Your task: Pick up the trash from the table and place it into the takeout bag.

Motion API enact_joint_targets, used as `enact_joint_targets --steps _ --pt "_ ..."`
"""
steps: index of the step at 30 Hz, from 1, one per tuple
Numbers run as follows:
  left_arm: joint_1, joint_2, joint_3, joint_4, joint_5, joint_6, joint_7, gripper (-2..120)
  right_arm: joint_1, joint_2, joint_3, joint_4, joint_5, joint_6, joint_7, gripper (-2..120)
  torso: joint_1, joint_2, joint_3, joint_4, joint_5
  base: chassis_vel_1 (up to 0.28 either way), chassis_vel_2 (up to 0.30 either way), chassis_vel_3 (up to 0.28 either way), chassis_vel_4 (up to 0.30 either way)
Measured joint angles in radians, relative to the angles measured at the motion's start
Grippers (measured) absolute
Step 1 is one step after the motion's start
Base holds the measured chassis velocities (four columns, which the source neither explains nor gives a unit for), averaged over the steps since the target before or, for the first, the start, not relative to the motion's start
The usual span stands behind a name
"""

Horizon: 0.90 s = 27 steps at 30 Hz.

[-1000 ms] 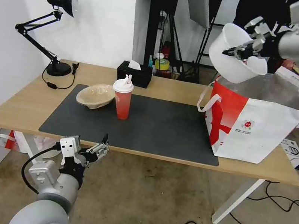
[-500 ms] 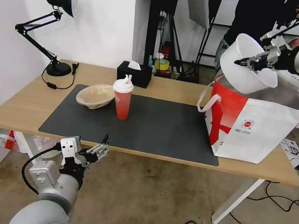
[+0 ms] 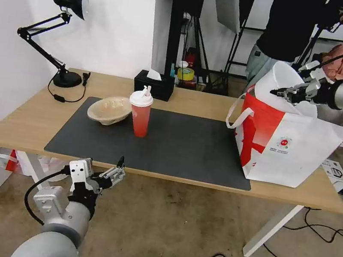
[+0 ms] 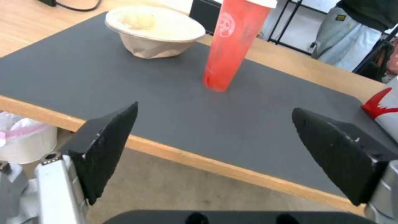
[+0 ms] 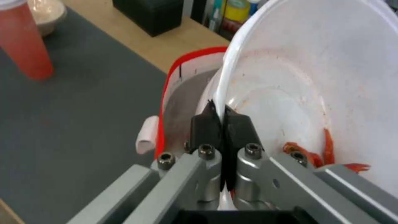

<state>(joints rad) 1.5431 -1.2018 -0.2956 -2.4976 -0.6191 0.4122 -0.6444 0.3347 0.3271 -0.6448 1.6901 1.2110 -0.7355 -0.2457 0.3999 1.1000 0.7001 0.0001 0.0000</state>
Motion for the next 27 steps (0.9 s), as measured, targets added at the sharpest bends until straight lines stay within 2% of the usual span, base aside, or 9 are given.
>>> enact_joint_targets --steps 11,13,14,17,18,20,22,26,27 --pt "-0.001 -0.002 0.000 -0.003 0.000 0.001 0.000 100 -0.044 -0.006 0.037 0.015 -0.007 0.000 -0.009 2 0.000 0.000 0.000 -0.0001 0.0000 0.000 0.000 0.000 0.000" --pt "-0.001 -0.002 0.000 -0.003 0.000 0.001 0.000 100 -0.054 -0.005 0.050 0.019 -0.004 0.000 -0.004 10 0.000 0.000 0.000 -0.0001 0.0000 0.000 0.000 0.000 0.000" --pt "-0.001 -0.002 0.000 -0.003 0.000 0.001 0.000 100 -0.054 -0.005 0.050 0.019 -0.004 0.000 -0.004 10 0.000 0.000 0.000 -0.0001 0.0000 0.000 0.000 0.000 0.000" --pt "0.000 -0.004 0.000 -0.003 0.000 0.001 0.000 100 -0.054 -0.001 0.054 0.019 0.000 0.000 0.007 25 0.000 0.000 0.000 0.0000 0.0000 0.000 0.000 0.000 0.000" --pt "0.000 -0.004 0.000 -0.003 0.000 0.001 0.000 100 -0.054 -0.001 0.054 0.019 0.000 0.000 0.007 25 0.000 0.000 0.000 0.0000 0.0000 0.000 0.000 0.000 0.000" --pt "0.000 -0.006 0.000 -0.003 0.000 0.001 0.000 100 -0.048 -0.001 0.053 0.017 -0.001 0.000 0.010 37 0.000 0.000 0.000 -0.0001 -0.0001 0.000 0.000 0.000 0.000" --pt "0.001 -0.007 0.001 -0.003 0.000 0.001 0.000 100 -0.046 -0.001 0.052 0.017 -0.001 0.000 0.010 40 0.000 0.000 0.000 -0.0001 -0.0001 0.000 0.000 0.000 0.000" --pt "0.002 -0.006 0.000 -0.003 0.000 0.002 0.000 100 -0.032 0.002 0.039 0.017 -0.003 0.000 0.017 60 0.000 0.000 0.000 -0.0001 0.0000 0.000 0.000 0.000 0.000" --pt "0.002 -0.006 0.000 -0.003 0.000 0.002 0.000 100 -0.032 0.002 0.039 0.017 -0.003 0.000 0.017 60 0.000 0.000 0.000 -0.0001 0.0000 0.000 0.000 0.000 0.000"
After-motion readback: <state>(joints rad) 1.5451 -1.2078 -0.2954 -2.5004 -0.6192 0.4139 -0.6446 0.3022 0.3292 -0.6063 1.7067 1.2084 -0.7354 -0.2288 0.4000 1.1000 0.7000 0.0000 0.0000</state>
